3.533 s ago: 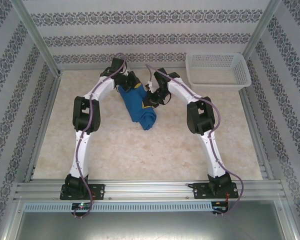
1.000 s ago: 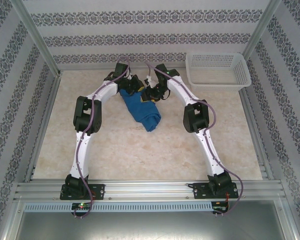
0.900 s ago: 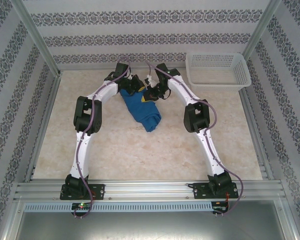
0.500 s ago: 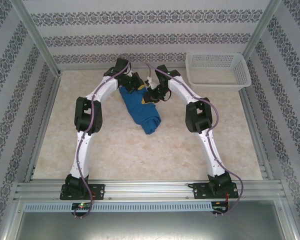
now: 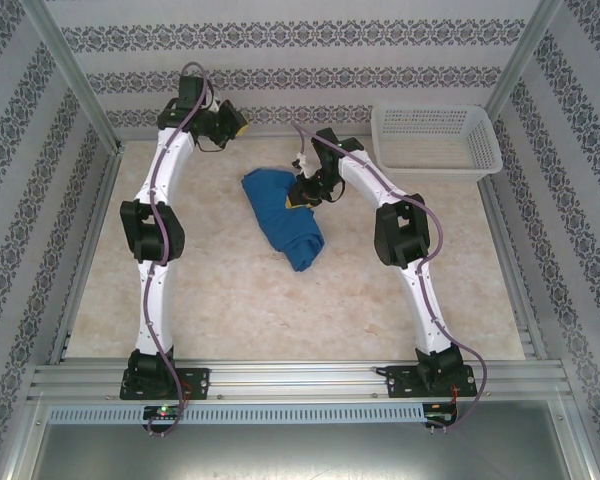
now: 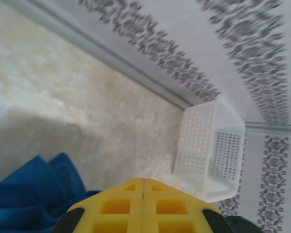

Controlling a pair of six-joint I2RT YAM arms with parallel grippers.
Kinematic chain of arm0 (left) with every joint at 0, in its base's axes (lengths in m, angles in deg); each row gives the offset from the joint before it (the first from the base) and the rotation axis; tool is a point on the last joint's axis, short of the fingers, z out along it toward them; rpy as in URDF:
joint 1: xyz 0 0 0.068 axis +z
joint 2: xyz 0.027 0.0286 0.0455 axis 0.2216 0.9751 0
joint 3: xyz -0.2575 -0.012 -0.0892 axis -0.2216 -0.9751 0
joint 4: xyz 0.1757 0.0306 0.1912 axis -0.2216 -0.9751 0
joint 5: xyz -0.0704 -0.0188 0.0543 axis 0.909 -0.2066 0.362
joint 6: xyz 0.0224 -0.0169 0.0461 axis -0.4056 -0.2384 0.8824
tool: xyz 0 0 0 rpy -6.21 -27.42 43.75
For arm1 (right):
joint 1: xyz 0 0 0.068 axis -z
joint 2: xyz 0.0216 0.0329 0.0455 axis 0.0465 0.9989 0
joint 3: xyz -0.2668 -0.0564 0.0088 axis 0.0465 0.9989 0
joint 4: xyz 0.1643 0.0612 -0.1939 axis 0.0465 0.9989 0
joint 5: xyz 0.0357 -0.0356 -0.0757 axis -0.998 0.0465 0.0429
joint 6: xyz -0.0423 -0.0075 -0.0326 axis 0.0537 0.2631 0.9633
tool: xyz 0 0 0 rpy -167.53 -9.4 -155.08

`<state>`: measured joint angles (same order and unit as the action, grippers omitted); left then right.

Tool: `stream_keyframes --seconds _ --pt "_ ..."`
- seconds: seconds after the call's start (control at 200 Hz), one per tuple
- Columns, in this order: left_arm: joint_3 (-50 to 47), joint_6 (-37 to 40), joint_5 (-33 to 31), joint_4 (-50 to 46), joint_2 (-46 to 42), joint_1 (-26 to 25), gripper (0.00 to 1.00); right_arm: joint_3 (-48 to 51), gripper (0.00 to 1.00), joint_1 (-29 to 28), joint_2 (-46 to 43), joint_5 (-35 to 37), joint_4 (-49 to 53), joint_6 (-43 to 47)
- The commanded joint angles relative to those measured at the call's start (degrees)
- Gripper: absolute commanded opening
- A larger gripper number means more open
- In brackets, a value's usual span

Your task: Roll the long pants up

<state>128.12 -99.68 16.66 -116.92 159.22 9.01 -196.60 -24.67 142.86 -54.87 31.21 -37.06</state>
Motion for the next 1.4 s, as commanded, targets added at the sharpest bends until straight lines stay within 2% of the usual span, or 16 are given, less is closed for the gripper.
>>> stream_keyframes --seconds 0.0,0.095,0.59,1.024,1.394 --pt "-5.2 0.6 1.0 -1.6 -1.6 -1.2 0.0 -5.2 0.0 0.2 -6.1 -3.9 -0.1 -3.3" --pt "-8.0 0.2 1.2 0.0 -2.3 -1.2 0.0 -7.5 0.0 1.1 -6.9 -4.3 -0.5 -4.6" --pt "-8.4 0.9 1.2 -0.8 -2.2 -1.2 0.0 -8.0 0.0 6.9 -10.7 -7.6 -9.1 -12.9" --pt "-9.1 1.0 1.4 -0.8 -2.2 -1.2 0.0 -5.8 0.0 7.4 -10.5 -7.4 -12.3 -15.2" --pt "-10.4 1.2 1.7 -0.6 -2.6 -1.2 0.0 -6.4 0.0 10.0 -13.8 -5.5 -26.0 -26.3"
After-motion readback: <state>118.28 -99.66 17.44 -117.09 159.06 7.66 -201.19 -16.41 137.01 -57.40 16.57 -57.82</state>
